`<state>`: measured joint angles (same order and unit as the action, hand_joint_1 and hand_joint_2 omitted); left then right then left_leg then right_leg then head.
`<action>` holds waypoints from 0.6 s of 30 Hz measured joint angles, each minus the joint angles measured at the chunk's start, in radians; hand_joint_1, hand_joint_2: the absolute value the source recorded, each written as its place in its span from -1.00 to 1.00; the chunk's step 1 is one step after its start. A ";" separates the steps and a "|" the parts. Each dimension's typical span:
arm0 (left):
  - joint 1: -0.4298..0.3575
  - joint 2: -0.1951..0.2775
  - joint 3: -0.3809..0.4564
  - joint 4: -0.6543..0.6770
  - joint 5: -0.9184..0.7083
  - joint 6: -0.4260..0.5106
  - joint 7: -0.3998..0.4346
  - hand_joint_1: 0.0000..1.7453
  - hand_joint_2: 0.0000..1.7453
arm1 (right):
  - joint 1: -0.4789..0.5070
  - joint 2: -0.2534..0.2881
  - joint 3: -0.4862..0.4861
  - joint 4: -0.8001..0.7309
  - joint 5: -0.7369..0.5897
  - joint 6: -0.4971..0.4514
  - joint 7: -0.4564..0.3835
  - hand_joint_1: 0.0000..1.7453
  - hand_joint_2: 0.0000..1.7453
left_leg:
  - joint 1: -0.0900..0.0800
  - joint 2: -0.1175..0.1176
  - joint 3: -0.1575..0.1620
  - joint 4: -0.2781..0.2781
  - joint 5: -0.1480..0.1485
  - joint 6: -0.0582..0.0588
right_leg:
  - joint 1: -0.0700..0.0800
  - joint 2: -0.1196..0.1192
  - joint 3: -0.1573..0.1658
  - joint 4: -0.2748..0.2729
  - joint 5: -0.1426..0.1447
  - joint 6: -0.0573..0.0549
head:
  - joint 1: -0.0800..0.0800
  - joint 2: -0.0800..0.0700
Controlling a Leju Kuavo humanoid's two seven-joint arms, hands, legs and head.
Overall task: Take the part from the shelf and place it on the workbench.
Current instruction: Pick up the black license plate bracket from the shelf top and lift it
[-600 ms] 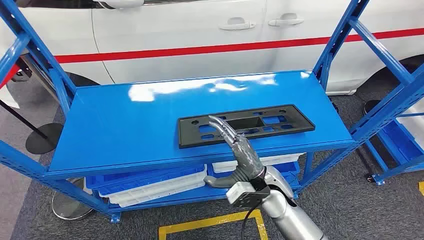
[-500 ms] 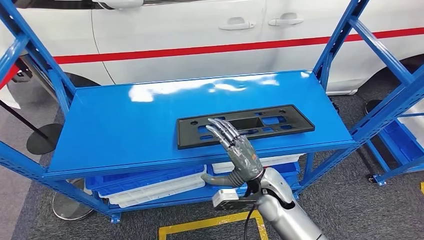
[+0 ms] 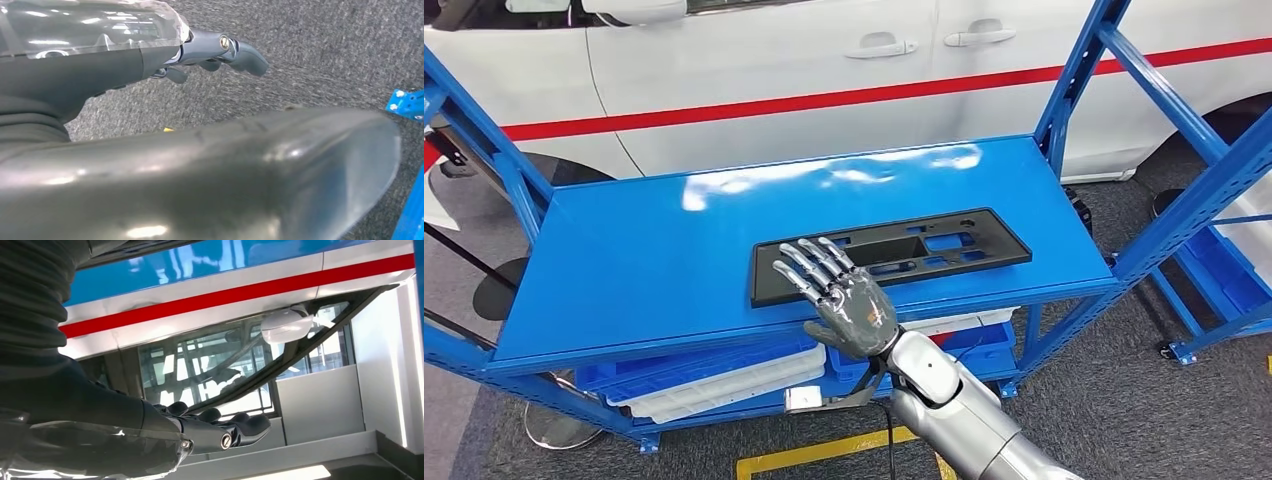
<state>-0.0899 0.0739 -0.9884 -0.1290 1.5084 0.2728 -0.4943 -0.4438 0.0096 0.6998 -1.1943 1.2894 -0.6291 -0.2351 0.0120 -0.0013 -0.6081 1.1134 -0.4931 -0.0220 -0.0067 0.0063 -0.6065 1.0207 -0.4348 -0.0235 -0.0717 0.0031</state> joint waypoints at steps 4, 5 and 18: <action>-0.001 0.001 -0.009 0.001 0.000 0.002 0.004 -1.00 -1.00 | -0.035 0.031 0.024 0.061 0.005 0.004 0.021 -1.00 1.00 | -0.006 -0.002 0.039 -0.099 0.036 0.021 | 0.003 0.002 -0.002 0.002 0.001 0.018 | 0.000 0.000; -0.001 0.001 -0.012 0.001 0.000 0.003 0.005 -1.00 -1.00 | -0.045 0.038 0.028 0.078 0.006 0.003 0.026 -1.00 1.00 | -0.004 -0.002 0.040 -0.102 0.040 0.026 | 0.002 0.002 -0.003 0.003 0.000 0.023 | 0.000 0.000; -0.002 0.002 -0.024 0.001 0.000 0.003 0.002 -1.00 -1.00 | -0.173 0.112 0.048 0.351 0.026 -0.024 0.086 -1.00 1.00 | -0.004 -0.002 0.043 -0.103 0.039 0.024 | 0.000 -0.005 -0.004 0.007 -0.003 0.026 | 0.000 0.000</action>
<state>-0.0922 0.0760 -1.0123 -0.1282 1.5084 0.2760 -0.4923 -0.6166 0.1212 0.7480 -0.8435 1.3153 -0.6532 -0.1495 0.0083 -0.0029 -0.5650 1.0102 -0.4541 0.0023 -0.0065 0.0011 -0.6101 1.0281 -0.4376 0.0027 -0.0718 0.0031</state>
